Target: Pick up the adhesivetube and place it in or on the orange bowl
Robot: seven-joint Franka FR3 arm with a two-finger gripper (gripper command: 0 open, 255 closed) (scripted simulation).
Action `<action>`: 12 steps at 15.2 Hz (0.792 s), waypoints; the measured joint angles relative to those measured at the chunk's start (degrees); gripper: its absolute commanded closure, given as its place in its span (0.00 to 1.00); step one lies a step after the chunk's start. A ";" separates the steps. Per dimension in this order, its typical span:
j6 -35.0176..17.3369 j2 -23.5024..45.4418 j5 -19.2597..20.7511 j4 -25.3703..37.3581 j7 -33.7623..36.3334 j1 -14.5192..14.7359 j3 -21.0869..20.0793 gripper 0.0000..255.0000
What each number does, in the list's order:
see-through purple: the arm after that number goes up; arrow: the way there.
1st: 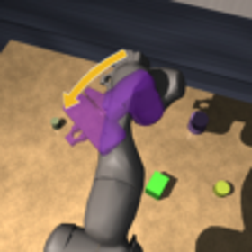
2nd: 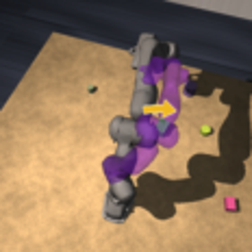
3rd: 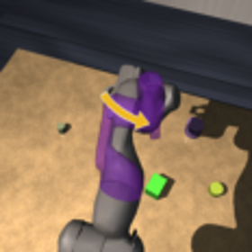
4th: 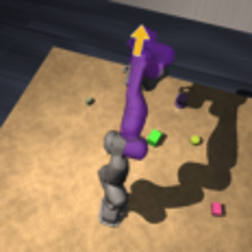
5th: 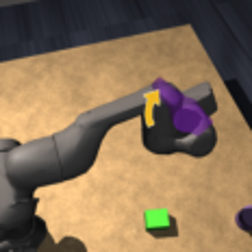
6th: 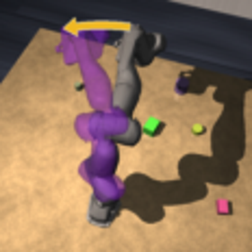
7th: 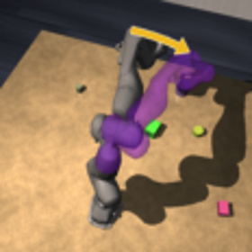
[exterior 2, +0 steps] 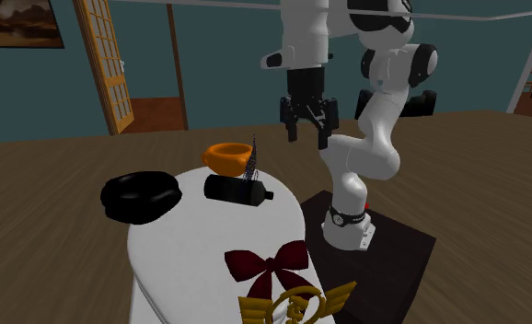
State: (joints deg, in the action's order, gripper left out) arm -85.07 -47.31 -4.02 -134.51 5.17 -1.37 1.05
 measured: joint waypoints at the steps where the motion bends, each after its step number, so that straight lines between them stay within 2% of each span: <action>1: 0.00 0.00 0.00 0.00 0.00 0.00 0.00 0.00; 6: -7.13 0.67 5.30 -6.61 9.03 -3.99 -6.35 0.00; 12: -16.13 5.60 14.76 -13.10 24.33 -11.39 -14.98 0.00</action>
State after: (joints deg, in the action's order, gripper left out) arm -101.20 -41.71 10.74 -147.61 29.50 -12.75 -13.93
